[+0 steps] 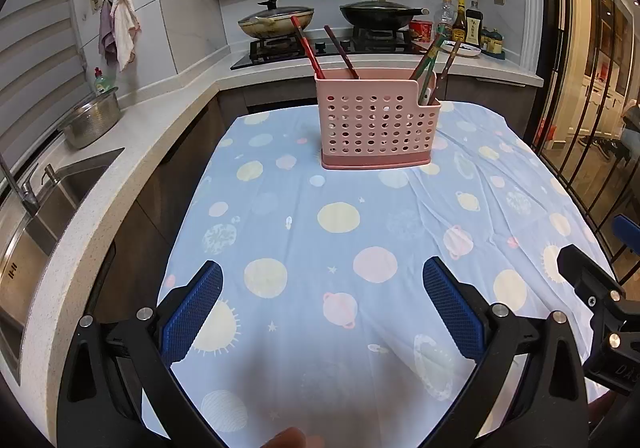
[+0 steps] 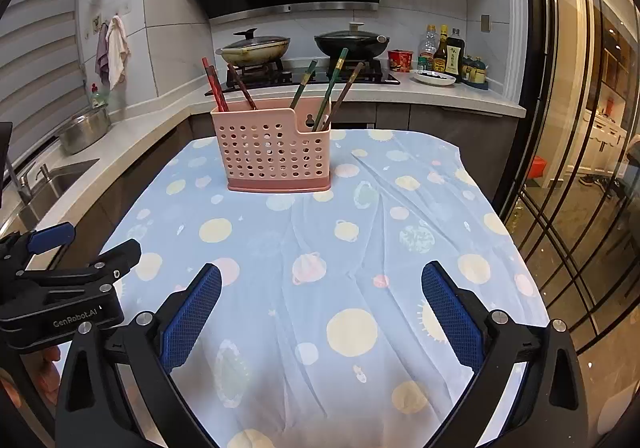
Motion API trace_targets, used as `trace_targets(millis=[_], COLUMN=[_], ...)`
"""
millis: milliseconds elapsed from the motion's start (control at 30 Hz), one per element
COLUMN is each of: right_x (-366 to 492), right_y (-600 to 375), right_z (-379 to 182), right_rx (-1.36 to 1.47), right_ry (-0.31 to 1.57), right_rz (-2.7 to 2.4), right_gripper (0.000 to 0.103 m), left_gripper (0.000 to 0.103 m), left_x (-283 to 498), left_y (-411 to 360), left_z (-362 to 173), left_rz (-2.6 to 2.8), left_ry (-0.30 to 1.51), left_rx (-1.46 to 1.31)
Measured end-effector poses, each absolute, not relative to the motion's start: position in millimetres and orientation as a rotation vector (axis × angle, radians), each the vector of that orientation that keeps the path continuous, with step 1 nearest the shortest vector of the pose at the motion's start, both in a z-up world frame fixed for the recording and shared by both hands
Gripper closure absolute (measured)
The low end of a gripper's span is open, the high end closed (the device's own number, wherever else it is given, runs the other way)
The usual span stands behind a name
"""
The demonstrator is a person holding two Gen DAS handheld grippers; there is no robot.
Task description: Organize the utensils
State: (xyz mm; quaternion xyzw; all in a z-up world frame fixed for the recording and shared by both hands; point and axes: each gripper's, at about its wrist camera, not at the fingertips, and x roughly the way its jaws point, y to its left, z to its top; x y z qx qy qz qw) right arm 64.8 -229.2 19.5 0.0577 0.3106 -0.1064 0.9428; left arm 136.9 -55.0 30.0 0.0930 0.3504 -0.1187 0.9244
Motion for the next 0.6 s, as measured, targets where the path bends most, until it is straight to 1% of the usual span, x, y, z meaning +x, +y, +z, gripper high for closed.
trace_targets(millis=[600], right_x=[67.8], right_y=[-229.3], right_z=[18.4], right_rx=[0.105], right_ry=[0.648], right_rz=[-0.216], right_gripper=[0.006], left_gripper=[0.007], left_x=[136.0], left_y=[-61.6], left_z=[32.8], left_rz=[-0.267], left_ry=[0.702], left_rx=[0.206])
